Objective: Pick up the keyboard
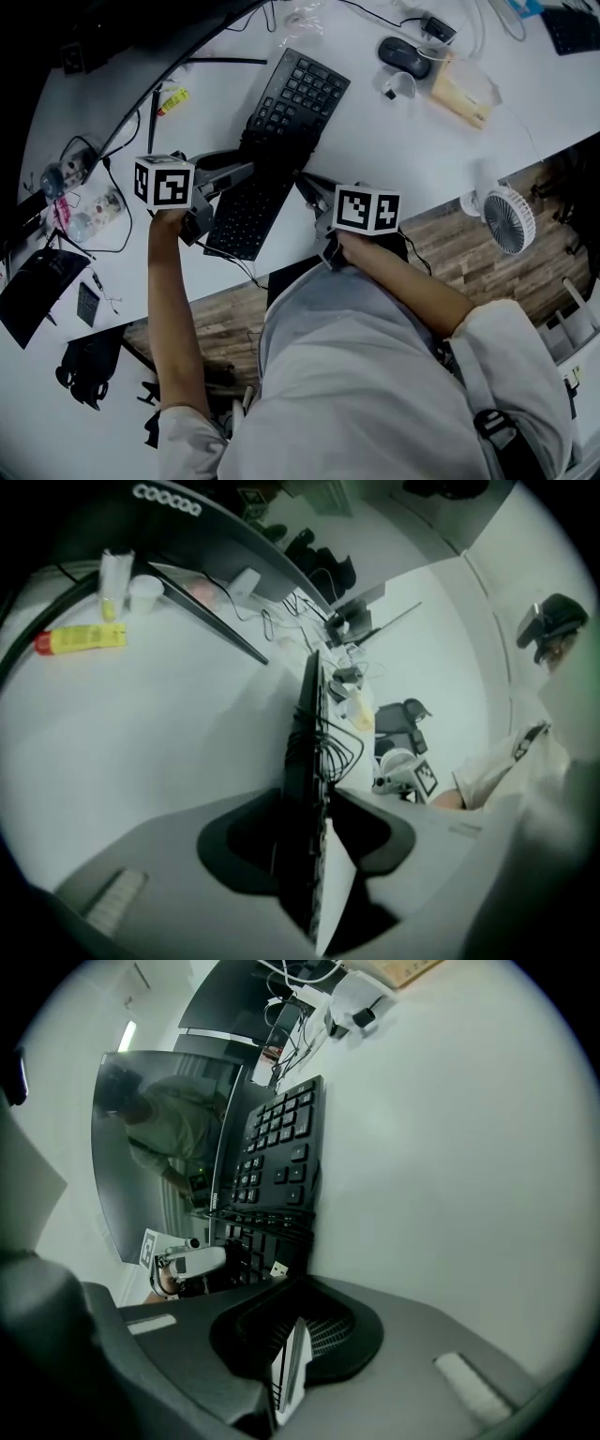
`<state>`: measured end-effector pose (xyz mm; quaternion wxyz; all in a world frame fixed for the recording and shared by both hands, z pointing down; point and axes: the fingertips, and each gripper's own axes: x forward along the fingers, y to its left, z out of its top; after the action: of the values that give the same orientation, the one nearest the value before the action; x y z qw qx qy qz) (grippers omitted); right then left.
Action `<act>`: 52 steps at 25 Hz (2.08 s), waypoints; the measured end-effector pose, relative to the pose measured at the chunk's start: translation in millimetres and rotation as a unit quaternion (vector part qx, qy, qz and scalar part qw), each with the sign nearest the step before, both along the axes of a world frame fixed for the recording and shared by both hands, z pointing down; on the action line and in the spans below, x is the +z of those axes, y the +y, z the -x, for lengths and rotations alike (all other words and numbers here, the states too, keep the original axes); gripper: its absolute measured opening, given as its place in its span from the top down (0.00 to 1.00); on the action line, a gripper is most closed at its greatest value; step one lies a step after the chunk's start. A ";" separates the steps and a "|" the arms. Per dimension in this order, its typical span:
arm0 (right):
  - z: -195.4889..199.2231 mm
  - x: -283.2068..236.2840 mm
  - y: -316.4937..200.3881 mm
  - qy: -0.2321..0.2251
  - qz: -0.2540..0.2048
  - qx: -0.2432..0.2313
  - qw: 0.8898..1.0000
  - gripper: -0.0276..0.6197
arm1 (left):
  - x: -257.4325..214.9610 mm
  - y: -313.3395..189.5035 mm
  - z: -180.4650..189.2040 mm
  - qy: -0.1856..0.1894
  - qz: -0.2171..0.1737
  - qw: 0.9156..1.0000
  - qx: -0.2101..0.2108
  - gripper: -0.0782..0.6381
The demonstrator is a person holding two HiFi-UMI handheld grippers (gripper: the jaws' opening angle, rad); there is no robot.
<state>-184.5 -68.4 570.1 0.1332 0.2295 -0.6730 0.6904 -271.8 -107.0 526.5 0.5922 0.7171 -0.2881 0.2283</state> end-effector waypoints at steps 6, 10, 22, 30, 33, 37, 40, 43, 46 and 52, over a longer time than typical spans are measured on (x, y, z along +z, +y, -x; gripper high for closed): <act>0.4 -0.1 -10.2 0.006 -0.018 0.002 1.000 0.97 | 10.2 7.1 -17.6 0.022 0.017 1.000 0.004 0.89; 0.9 -1.5 -10.2 0.005 -0.020 -0.002 1.000 0.97 | 6.3 1.2 -20.2 0.035 0.005 0.999 -0.008 0.89; -6.6 0.5 -16.9 0.009 -0.015 0.005 1.000 0.97 | 24.0 14.7 -51.1 0.035 0.045 0.997 0.053 0.89; -10.0 -1.1 -19.4 0.009 -0.020 -0.009 1.000 0.97 | 24.0 14.7 -50.9 0.039 0.032 0.999 0.002 0.89; -7.7 -1.1 -19.9 0.007 -0.028 -0.022 0.999 0.97 | 23.1 14.2 -49.5 0.025 0.026 0.999 0.007 0.89; -8.4 -1.7 -17.3 0.003 -0.025 -0.035 0.999 0.97 | 20.8 18.7 -52.5 0.010 0.023 1.000 0.003 0.89; -7.4 -2.5 -16.3 -0.007 -0.017 -0.042 0.999 0.97 | 17.8 20.9 -52.4 -0.001 0.015 1.000 -0.003 0.89; -7.4 -4.9 -16.0 -0.029 -0.009 -0.047 0.998 0.97 | 15.0 22.8 -52.5 -0.005 0.012 1.000 -0.015 0.89; -4.5 -9.6 -14.6 -0.051 -0.028 -0.065 0.996 0.97 | 10.0 25.8 -50.8 -0.015 0.008 0.999 -0.032 0.89; -5.0 -16.1 -8.9 -0.082 -0.033 -0.093 0.992 0.97 | 3.6 38.1 -51.4 -0.030 -0.002 0.998 -0.047 0.89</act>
<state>-179.5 -77.4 554.0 0.1338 0.1124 -0.7226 0.6688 -220.4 -68.9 530.1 0.5918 0.6969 -0.3396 0.2207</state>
